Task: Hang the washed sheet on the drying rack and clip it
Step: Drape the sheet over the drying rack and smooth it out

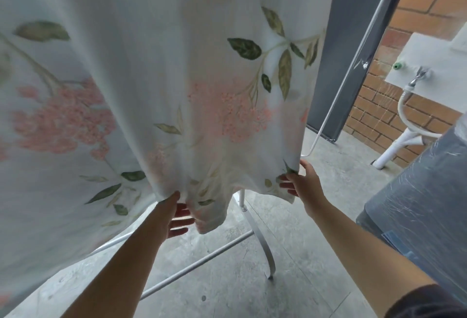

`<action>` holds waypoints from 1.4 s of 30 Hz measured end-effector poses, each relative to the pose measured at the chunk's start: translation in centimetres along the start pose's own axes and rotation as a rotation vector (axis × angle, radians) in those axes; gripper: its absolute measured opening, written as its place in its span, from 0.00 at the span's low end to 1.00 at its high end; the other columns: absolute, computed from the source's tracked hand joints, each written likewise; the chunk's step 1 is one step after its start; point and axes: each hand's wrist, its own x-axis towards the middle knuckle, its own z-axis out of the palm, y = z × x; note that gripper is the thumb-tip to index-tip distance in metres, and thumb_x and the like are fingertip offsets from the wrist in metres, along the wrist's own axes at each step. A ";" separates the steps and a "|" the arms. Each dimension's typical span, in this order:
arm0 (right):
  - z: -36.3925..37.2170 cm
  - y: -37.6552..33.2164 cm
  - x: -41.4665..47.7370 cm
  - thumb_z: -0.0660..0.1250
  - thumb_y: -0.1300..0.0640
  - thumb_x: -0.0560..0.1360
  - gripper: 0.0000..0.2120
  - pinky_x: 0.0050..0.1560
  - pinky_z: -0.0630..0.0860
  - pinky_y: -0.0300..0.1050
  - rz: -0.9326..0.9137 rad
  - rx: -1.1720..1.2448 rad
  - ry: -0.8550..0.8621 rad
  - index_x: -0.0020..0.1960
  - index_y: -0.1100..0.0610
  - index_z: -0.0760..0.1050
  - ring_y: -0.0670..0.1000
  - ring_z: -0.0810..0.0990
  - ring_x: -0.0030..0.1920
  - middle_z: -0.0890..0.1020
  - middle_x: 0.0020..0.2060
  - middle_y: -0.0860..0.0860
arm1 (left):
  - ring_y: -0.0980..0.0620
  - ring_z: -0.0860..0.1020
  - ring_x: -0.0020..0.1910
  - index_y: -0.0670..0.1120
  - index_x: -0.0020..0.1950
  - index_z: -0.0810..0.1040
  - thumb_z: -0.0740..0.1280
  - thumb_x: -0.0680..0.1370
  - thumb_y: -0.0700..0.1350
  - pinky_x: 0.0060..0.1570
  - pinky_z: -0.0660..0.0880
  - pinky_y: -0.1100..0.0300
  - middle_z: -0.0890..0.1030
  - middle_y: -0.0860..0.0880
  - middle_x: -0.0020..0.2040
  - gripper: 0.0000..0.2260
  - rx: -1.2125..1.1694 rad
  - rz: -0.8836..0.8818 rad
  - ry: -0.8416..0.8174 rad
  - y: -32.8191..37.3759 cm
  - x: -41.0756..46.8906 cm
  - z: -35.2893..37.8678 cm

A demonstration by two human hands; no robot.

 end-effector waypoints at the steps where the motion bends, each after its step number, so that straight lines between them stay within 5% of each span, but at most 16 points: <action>1: 0.1 -2.4 -0.8 0.65 0.64 0.74 0.25 0.45 0.80 0.50 -0.012 0.002 -0.013 0.69 0.53 0.65 0.55 0.85 0.40 0.85 0.41 0.52 | 0.42 0.81 0.45 0.39 0.52 0.76 0.57 0.81 0.55 0.42 0.75 0.53 0.81 0.42 0.48 0.20 0.013 0.032 -0.013 1.7 -1.9 0.1; 10: -0.8 -27.8 -8.7 0.67 0.64 0.75 0.29 0.53 0.78 0.55 -0.080 0.080 -0.129 0.72 0.51 0.62 0.58 0.84 0.41 0.86 0.38 0.51 | 0.48 0.79 0.38 0.43 0.47 0.76 0.56 0.82 0.49 0.41 0.72 0.58 0.81 0.48 0.44 0.13 0.202 0.329 -0.019 21.7 -22.7 1.5; 20: -8.1 -59.5 -16.1 0.65 0.65 0.75 0.23 0.35 0.74 0.39 -0.389 -0.016 -0.317 0.67 0.53 0.65 0.51 0.82 0.36 0.85 0.41 0.54 | 0.51 0.79 0.38 0.47 0.44 0.74 0.58 0.81 0.45 0.39 0.72 0.59 0.80 0.50 0.47 0.08 0.381 0.703 0.063 43.9 -47.8 4.1; 25: -8.4 -69.9 -17.7 0.65 0.63 0.77 0.16 0.37 0.75 0.36 -0.538 -0.092 -0.346 0.63 0.56 0.70 0.50 0.79 0.46 0.80 0.53 0.55 | 0.53 0.81 0.39 0.49 0.43 0.75 0.60 0.79 0.44 0.39 0.73 0.58 0.81 0.52 0.46 0.07 0.473 0.912 0.176 50.6 -56.1 3.7; 28: -7.3 -74.3 -17.7 0.63 0.58 0.79 0.14 0.41 0.73 0.35 -0.595 -0.093 -0.318 0.64 0.59 0.71 0.49 0.77 0.51 0.78 0.55 0.52 | 0.50 0.81 0.43 0.50 0.41 0.78 0.62 0.78 0.43 0.44 0.76 0.55 0.83 0.50 0.45 0.08 0.518 1.148 0.266 53.7 -60.4 2.9; 33: -5.5 -77.8 -16.7 0.57 0.54 0.81 0.09 0.36 0.71 0.40 -0.465 -0.097 -0.258 0.58 0.56 0.71 0.50 0.77 0.43 0.78 0.47 0.51 | 0.53 0.75 0.40 0.47 0.43 0.81 0.67 0.75 0.40 0.45 0.72 0.60 0.80 0.52 0.42 0.04 0.670 1.623 0.541 57.9 -65.5 2.5; 36: -5.0 -77.4 -14.8 0.54 0.52 0.81 0.10 0.38 0.68 0.43 -0.309 -0.207 -0.269 0.51 0.57 0.70 0.53 0.74 0.41 0.77 0.44 0.54 | 0.48 0.74 0.52 0.46 0.44 0.81 0.66 0.73 0.39 0.52 0.70 0.54 0.79 0.50 0.49 0.05 0.821 1.816 0.717 60.6 -66.3 3.6; 39: -4.4 -75.7 -13.1 0.59 0.46 0.79 0.17 0.39 0.74 0.43 -0.163 -0.214 -0.353 0.54 0.60 0.73 0.52 0.78 0.39 0.80 0.43 0.54 | 0.47 0.71 0.61 0.48 0.51 0.80 0.66 0.74 0.42 0.62 0.62 0.49 0.76 0.50 0.58 0.07 1.031 1.817 0.871 62.1 -65.9 5.0; 42: -4.2 -74.6 -11.0 0.68 0.42 0.70 0.27 0.49 0.76 0.50 -0.032 -0.173 -0.409 0.61 0.58 0.73 0.56 0.78 0.48 0.79 0.51 0.56 | 0.48 0.66 0.68 0.50 0.60 0.75 0.65 0.75 0.45 0.71 0.46 0.39 0.72 0.50 0.64 0.14 1.233 1.716 0.992 63.5 -64.5 7.2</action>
